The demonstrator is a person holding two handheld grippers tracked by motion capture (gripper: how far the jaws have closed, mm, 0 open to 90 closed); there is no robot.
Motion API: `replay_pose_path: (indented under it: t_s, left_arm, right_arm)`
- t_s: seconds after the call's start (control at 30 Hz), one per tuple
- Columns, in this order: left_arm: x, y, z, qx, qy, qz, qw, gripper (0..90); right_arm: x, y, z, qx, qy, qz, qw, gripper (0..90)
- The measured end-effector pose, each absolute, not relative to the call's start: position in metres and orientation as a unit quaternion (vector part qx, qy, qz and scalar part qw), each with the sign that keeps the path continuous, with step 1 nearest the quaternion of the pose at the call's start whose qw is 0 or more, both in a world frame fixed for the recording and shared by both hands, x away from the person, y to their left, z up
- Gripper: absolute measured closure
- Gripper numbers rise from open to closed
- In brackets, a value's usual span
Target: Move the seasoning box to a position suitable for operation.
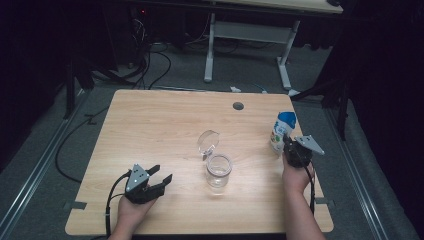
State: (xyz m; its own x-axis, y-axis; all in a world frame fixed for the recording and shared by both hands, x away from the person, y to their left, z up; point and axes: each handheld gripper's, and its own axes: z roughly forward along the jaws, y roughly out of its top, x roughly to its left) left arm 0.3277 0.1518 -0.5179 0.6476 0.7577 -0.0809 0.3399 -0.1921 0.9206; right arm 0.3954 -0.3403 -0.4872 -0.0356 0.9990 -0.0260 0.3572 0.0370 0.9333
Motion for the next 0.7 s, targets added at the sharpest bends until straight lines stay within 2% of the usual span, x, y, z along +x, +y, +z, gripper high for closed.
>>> replay_pose_path:
  t_s: [0.4, 0.7]
  left_arm:
    - [0.326, 0.151, -0.517, 0.747, 0.353, 0.2, 0.526, 40.0]
    - [0.325, 0.149, -0.517, 0.746, 0.347, 0.2, 0.532, 39.9]
  right_arm:
    - [0.385, -0.339, -0.476, 0.552, 0.615, 0.414, 0.382, 90.0]
    - [0.356, -0.334, -0.459, 0.536, 0.639, 0.437, 0.336, 90.0]
